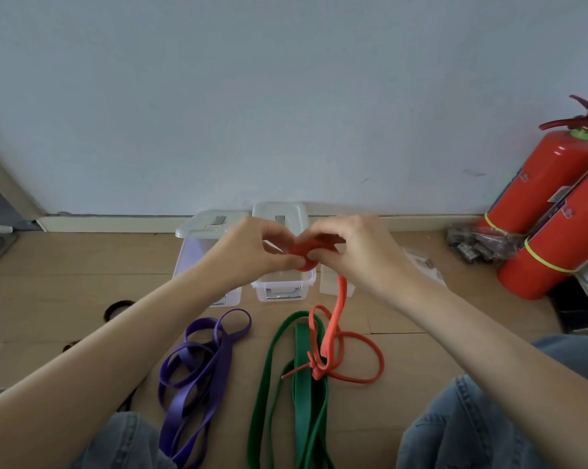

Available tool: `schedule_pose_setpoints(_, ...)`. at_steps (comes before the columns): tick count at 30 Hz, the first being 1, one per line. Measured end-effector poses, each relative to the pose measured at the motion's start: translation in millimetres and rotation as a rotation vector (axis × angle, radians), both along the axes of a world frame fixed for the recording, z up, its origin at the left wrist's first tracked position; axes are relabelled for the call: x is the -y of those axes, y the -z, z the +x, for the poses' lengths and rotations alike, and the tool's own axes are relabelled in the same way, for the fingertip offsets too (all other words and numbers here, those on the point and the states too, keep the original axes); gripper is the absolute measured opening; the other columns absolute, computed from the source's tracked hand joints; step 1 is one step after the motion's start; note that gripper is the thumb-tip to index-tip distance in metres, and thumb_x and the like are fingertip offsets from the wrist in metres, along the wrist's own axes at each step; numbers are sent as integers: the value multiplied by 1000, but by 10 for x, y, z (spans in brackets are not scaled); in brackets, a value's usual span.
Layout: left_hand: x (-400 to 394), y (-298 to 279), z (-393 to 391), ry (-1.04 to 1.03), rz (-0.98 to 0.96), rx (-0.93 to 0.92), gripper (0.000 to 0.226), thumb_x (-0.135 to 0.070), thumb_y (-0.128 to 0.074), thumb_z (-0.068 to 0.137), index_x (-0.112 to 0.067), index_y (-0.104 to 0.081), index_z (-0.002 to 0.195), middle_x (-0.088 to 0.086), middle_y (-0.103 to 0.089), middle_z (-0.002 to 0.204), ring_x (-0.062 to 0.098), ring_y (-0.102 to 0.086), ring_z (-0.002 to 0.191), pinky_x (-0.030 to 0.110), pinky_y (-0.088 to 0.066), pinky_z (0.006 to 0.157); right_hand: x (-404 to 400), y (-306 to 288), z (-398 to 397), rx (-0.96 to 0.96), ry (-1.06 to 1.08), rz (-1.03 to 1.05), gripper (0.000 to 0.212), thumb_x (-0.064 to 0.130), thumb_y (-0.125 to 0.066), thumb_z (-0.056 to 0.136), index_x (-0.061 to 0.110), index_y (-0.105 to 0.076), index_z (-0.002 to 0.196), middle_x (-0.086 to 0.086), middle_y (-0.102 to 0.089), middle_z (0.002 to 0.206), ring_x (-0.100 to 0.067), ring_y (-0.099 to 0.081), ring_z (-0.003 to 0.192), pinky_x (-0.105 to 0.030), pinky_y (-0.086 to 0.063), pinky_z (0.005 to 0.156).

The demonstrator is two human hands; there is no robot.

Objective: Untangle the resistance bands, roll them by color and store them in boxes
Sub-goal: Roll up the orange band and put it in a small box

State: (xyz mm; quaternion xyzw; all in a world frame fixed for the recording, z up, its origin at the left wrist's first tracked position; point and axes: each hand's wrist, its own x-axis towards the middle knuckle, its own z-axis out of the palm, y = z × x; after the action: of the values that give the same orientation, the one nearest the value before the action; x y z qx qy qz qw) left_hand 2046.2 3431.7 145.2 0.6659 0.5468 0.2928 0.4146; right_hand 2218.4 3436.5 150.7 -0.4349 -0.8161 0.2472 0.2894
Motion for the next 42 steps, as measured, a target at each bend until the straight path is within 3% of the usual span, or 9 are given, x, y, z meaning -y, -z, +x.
schedule_pose_setpoints(6,-28,-81,-54,-119,-29,289,15,-14,-72,77,-12,-72,92,1,-74,84,7,-70,76,9,-49,65,-74,-47,58,-475,147,-216,24,7,-77,73,17,-62,89,-2,-70,89,-10,-70,77,-24,-56,75)
schedule_pose_setpoints(10,-37,-107,-49,-220,-113,553,18,-10,-66,81,-3,-68,98,9,-73,93,11,-70,84,13,-52,71,-66,-10,13,-523,153,-296,18,13,-77,74,11,-62,84,-7,-71,89,-22,-71,77,-39,-56,82)
schedule_pose_setpoints(13,-13,-45,-10,-252,-151,643,17,-12,-65,82,-4,-69,96,10,-73,95,12,-70,88,13,-53,74,-56,34,-34,-589,154,-329,18,9,-75,75,10,-61,85,-7,-70,87,-24,-71,75,-36,-57,76)
schedule_pose_setpoints(17,4,49,31,-220,-192,634,19,-11,-66,81,-4,-68,100,8,-74,95,12,-70,89,14,-53,76,-60,48,-9,-551,169,-266,15,4,-73,77,7,-62,87,-6,-70,85,-17,-70,71,-24,-56,69)
schedule_pose_setpoints(25,-11,-65,-10,-53,-6,115,9,-12,-74,76,-20,-73,80,1,-74,78,14,-71,75,19,-55,74,-39,-58,10,-182,37,-73,27,2,-72,76,29,-68,77,20,-66,76,3,-65,78,-14,-51,77)
schedule_pose_setpoints(30,-29,-144,-47,-174,-50,422,15,-6,-69,78,-3,-70,92,11,-74,84,19,-72,78,22,-57,71,-98,-78,72,-544,97,-298,20,5,-74,76,16,-63,87,-2,-73,83,-13,-70,77,-21,-54,71)
schedule_pose_setpoints(35,-61,-159,-64,-321,-98,694,18,-10,-65,82,0,-68,97,11,-74,89,17,-71,82,18,-56,68,-50,7,-19,-603,117,-363,19,6,-74,75,9,-59,86,-5,-72,79,-19,-71,72,-28,-56,69)
schedule_pose_setpoints(39,-19,-51,19,-280,-165,731,17,-11,-63,83,-2,-67,97,8,-74,90,14,-71,83,17,-55,69,-23,101,-56,-597,166,-341,25,8,-75,75,7,-54,86,-12,-72,80,-24,-71,74,-38,-58,75)
schedule_pose_setpoints(42,-20,-11,7,-239,-186,641,11,-8,-66,81,-5,-67,91,12,-72,96,17,-70,89,20,-56,78,-25,104,-11,-583,186,-293,21,2,-74,75,9,-56,83,-9,-71,76,-19,-68,70,-29,-57,69)
